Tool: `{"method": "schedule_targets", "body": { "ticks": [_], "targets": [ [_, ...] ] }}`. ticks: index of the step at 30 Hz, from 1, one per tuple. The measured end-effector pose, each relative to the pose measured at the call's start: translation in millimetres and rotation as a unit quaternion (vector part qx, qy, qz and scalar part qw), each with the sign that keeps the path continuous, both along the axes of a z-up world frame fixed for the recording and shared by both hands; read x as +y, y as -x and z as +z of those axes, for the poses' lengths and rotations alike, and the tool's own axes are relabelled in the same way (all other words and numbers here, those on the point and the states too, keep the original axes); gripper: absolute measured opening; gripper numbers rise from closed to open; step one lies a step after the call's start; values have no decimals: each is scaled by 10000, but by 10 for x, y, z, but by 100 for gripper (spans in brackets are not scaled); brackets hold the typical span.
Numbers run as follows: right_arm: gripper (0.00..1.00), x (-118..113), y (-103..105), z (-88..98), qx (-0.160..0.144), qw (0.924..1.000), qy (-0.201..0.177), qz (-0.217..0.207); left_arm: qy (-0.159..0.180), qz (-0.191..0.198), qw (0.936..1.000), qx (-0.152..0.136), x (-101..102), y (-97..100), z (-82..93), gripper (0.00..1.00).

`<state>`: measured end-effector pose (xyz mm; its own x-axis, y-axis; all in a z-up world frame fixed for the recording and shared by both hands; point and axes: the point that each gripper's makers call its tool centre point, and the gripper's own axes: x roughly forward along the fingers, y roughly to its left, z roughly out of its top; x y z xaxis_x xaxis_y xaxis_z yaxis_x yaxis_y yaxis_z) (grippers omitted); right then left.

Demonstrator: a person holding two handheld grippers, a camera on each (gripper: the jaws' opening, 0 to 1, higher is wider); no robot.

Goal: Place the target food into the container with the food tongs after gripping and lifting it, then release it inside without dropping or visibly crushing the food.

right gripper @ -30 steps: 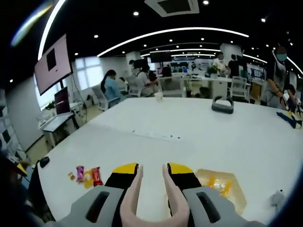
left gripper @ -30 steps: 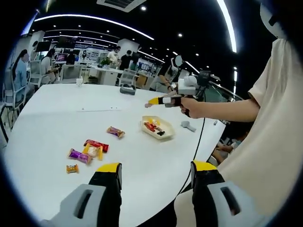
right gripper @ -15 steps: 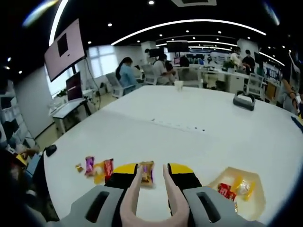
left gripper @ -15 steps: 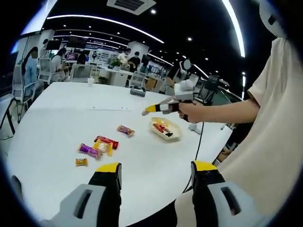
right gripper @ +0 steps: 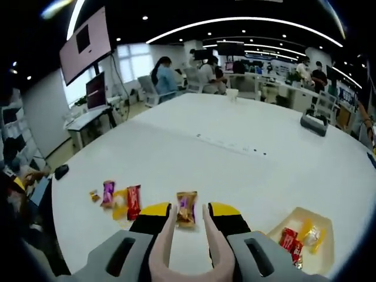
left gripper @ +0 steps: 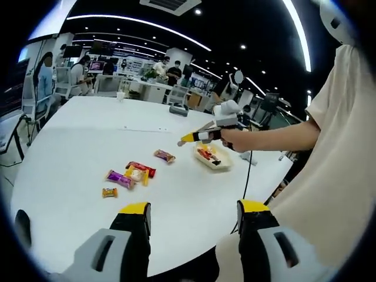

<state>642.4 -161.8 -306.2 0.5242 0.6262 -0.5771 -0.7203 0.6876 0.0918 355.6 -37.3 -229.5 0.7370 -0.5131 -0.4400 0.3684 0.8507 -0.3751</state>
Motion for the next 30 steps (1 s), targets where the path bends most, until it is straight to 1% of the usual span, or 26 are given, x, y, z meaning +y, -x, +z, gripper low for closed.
{"method": "schedule_targets", "body": {
  "ticks": [6, 10, 16, 18, 23, 27, 28, 30],
  "targets": [
    [24, 125, 5, -76, 91, 9999, 15, 79, 30, 36, 10000, 41, 27, -49, -16, 59],
    [24, 290, 46, -113, 111, 9996, 29, 241, 61, 106, 9999, 68, 69, -57, -30, 59],
    [24, 504, 54, -153, 106, 9993, 65, 361, 79, 198, 9997, 111, 164, -17, -52, 59],
    [24, 545, 29, -171, 59, 9990, 143, 415, 80, 246, 9996, 128, 213, 0, -63, 59],
    [24, 611, 3, -180, 57, 9988, 173, 444, 71, 342, 9993, 155, 310, 30, -76, 59],
    [24, 786, 123, -175, 61, 9977, 154, 661, 107, 399, 9990, 175, 345, 34, -87, 59],
    [24, 875, 210, -199, 80, 9962, 179, 854, 133, 398, 9990, 181, 349, 32, -93, 59],
    [24, 1002, 327, -243, 110, 9948, 196, 990, 198, 400, 9989, 172, 357, 20, -90, 59]
  ]
}}
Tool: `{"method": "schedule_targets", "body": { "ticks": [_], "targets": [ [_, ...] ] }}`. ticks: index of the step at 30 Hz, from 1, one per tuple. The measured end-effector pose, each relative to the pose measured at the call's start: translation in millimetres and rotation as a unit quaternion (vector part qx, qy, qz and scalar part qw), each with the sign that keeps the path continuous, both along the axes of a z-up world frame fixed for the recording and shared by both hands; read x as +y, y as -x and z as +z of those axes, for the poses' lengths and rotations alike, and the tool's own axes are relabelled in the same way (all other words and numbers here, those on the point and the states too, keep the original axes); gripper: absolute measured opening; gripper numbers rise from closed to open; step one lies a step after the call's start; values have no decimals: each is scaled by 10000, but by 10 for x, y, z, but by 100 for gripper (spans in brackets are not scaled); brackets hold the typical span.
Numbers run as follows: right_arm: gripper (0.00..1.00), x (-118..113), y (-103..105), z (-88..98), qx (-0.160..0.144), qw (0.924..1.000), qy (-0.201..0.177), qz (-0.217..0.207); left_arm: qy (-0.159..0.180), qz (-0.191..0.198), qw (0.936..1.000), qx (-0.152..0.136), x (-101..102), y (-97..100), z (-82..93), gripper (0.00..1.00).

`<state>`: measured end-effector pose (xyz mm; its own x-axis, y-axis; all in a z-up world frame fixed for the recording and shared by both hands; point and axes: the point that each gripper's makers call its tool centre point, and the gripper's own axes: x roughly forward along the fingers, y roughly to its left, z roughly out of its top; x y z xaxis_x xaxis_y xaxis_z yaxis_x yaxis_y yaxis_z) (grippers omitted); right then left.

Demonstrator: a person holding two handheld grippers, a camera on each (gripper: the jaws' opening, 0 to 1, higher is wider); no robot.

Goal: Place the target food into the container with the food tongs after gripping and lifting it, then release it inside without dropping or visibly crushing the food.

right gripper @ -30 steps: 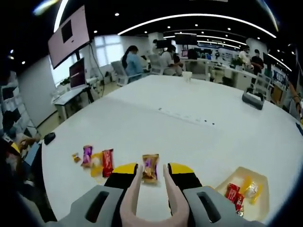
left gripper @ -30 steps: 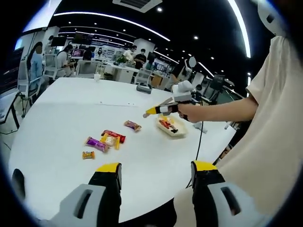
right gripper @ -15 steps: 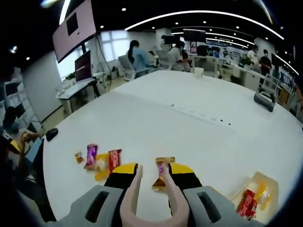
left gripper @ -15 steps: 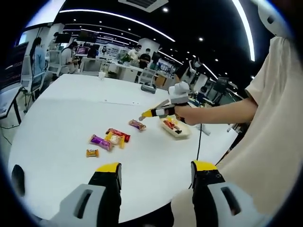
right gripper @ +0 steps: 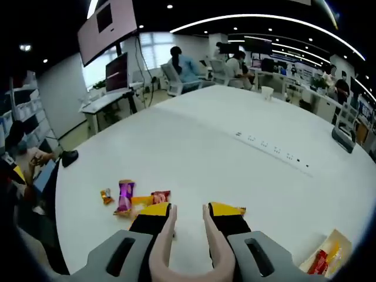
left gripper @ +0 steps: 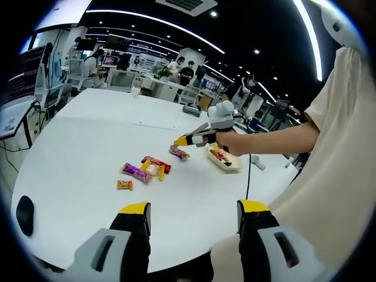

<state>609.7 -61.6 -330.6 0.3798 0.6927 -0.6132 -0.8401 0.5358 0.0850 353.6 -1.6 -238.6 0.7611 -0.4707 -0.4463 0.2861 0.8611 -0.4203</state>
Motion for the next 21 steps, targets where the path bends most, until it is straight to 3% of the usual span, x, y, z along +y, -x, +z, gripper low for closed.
{"method": "schedule_targets", "body": {
  "ticks": [13, 21],
  "targets": [
    [24, 660, 490, -112, 304, 9983, -146, 473, -18, 16, 10000, -18, 247, 88, -14, 59],
    [24, 945, 755, -171, 437, 9970, -157, 625, 40, 0, 10000, -15, 356, 134, -41, 59]
  ]
}}
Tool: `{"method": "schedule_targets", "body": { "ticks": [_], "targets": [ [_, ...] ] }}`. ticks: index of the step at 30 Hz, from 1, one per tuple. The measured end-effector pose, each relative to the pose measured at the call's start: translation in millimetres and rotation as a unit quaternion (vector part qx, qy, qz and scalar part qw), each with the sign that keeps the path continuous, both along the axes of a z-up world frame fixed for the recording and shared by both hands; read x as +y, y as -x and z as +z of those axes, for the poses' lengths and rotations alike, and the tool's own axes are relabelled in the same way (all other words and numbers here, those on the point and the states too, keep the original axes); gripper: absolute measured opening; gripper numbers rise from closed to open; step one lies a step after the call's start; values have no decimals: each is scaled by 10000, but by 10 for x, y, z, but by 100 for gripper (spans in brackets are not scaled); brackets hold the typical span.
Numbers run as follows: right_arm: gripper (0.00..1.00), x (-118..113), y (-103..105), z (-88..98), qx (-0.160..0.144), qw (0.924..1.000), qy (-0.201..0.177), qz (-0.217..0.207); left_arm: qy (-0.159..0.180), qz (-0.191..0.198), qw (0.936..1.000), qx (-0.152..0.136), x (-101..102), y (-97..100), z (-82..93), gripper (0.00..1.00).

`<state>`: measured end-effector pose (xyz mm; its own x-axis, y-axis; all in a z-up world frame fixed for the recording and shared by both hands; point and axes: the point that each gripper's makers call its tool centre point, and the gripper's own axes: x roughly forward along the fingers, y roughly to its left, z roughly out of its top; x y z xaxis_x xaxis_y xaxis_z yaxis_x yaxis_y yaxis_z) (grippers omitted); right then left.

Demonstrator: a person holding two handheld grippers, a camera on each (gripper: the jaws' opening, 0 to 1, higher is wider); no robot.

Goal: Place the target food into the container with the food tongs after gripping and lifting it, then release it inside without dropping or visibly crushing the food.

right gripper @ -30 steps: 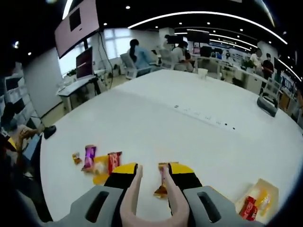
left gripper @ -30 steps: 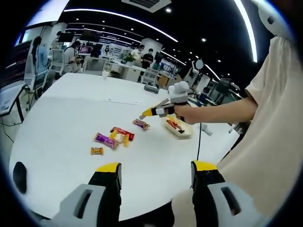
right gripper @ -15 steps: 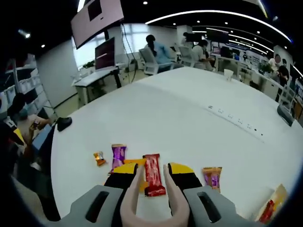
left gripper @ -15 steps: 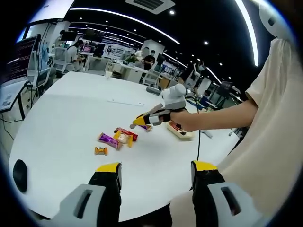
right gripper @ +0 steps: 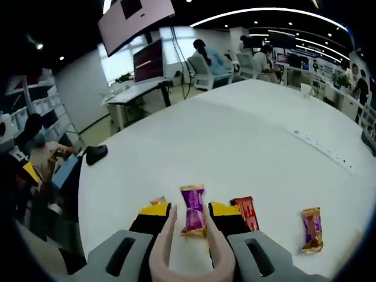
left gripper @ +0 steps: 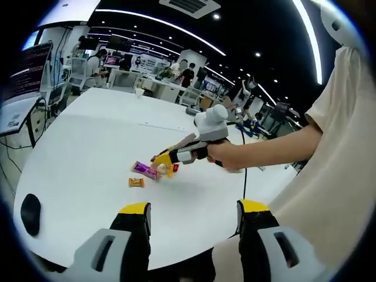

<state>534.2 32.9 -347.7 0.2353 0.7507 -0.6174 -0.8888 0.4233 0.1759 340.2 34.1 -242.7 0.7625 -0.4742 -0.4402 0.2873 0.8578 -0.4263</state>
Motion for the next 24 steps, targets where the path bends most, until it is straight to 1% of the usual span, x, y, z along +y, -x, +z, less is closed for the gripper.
{"method": "schedule_targets", "body": {
  "ticks": [5, 7, 9, 15, 18, 21, 24],
  "targets": [
    [24, 121, 110, -32, 24, 9999, 37, 123, 29, -70, 10000, -33, 65, -8, 2, 59],
    [24, 173, 148, -62, -28, 9997, 103, 222, 137, -7, 9998, -115, 111, -24, 50, 59],
    [24, 224, 182, -94, -83, 9992, 183, 345, 165, 14, 9998, -137, 142, -19, 63, 59],
    [24, 344, 279, -211, -203, 9963, 443, 705, 140, 33, 9998, -107, 256, 42, 21, 59],
    [24, 366, 305, -253, -153, 9958, 519, 739, 149, 72, 9998, -108, 301, 53, 15, 59],
    [24, 366, 318, -258, 8, 9966, 517, 635, 159, 103, 9998, -107, 342, 60, 1, 59],
    [24, 346, 325, -262, 51, 9968, 563, 567, 191, 110, 9997, -96, 364, 61, -20, 59]
  ]
}}
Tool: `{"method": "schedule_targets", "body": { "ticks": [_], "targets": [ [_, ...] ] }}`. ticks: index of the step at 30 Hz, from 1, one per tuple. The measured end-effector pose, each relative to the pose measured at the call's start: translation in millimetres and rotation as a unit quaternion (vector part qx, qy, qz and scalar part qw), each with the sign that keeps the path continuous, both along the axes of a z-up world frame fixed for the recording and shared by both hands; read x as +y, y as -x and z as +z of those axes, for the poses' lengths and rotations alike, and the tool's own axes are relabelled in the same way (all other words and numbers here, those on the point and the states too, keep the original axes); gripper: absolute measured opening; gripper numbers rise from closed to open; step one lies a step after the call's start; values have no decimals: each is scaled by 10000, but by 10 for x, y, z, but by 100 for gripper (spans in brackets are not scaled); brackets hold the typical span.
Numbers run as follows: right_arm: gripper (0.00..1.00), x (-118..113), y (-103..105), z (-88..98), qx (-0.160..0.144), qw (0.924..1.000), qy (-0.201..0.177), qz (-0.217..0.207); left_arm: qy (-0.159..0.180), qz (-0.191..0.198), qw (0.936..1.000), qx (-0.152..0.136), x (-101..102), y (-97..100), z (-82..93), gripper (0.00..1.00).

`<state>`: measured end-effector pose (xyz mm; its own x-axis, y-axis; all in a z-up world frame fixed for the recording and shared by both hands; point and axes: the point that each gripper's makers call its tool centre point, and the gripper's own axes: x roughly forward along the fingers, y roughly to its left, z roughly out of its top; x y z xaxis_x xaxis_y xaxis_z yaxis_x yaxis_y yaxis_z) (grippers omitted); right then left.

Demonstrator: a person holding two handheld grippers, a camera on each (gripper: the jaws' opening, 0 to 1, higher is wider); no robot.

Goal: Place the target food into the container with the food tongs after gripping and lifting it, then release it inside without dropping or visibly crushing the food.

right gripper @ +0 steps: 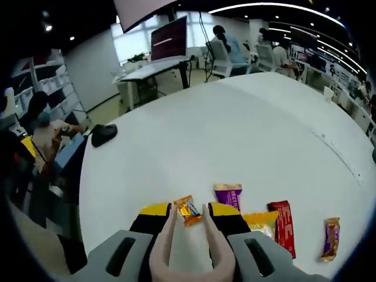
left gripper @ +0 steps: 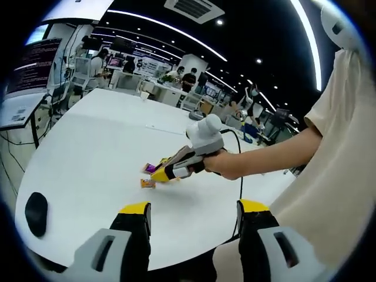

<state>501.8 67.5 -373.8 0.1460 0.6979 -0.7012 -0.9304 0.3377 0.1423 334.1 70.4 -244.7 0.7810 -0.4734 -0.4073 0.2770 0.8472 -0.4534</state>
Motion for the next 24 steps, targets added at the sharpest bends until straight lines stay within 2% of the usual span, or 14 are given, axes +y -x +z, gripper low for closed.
{"method": "schedule_targets", "body": {
  "ticks": [6, 16, 20, 22, 23, 24],
  "targets": [
    [24, -89, 45, 7, 96, 9999, 25, -101, 52, -77, 10000, -3, 34, -34, -22, 59],
    [24, -33, 183, -112, 317, 9993, 161, -60, 57, -245, 9997, -42, 92, -89, -16, 59],
    [24, -17, 81, -101, 218, 9995, 154, -149, 57, -252, 9997, -31, 140, -61, -26, 59],
    [24, -3, 34, -90, 333, 9991, 114, -230, 53, -253, 9997, -21, 159, -47, -37, 59],
    [24, -5, -30, -93, 132, 9995, 180, -210, 54, -252, 9997, -17, 173, -38, -43, 59],
    [24, 6, -34, -96, 192, 9994, 178, -220, 57, -248, 9997, -11, 181, -33, -45, 59]
  ]
}}
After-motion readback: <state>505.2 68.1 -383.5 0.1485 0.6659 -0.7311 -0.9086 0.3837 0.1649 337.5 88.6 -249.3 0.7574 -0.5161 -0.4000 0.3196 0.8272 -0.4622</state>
